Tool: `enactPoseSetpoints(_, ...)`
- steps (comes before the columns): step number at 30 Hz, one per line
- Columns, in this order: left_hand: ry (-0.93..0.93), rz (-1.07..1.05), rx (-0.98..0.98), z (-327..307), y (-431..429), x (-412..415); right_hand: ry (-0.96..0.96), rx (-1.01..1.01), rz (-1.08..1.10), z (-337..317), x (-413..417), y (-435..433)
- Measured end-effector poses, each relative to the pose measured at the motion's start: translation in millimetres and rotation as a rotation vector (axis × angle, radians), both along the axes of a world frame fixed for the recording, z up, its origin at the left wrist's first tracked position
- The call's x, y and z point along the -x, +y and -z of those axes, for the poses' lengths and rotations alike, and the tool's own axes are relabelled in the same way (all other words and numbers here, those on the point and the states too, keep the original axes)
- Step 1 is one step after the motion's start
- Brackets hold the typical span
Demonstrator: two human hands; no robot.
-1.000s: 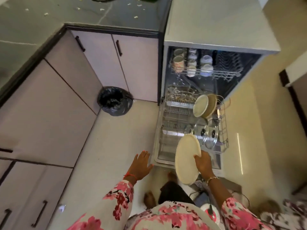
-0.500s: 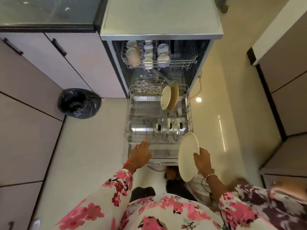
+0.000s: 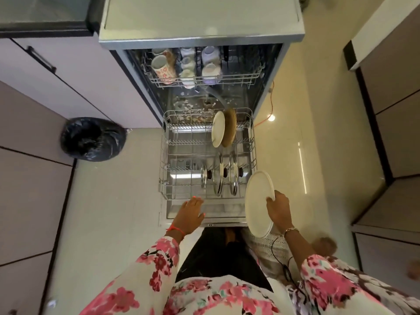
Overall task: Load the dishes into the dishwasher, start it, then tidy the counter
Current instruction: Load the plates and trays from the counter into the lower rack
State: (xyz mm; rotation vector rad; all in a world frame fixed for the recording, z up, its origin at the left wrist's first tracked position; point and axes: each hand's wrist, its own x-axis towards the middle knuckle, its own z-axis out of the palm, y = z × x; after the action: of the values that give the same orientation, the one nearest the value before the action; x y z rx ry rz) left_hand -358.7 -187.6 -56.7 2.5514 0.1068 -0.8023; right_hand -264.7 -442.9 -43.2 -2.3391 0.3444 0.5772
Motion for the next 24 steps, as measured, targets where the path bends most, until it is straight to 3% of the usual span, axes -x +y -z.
enactPoseSetpoints(10,0.076,0.082,-0.013,81.1,16.1,-55.9,-0.196,0.089,0.02,31.9,-125.0,28.4)
enactPoseSetpoints(24,0.149,0.22,-0.11,258.2,2.7,-83.9,-0.305,0.019,-0.111,176.9,-293.9,73.9)
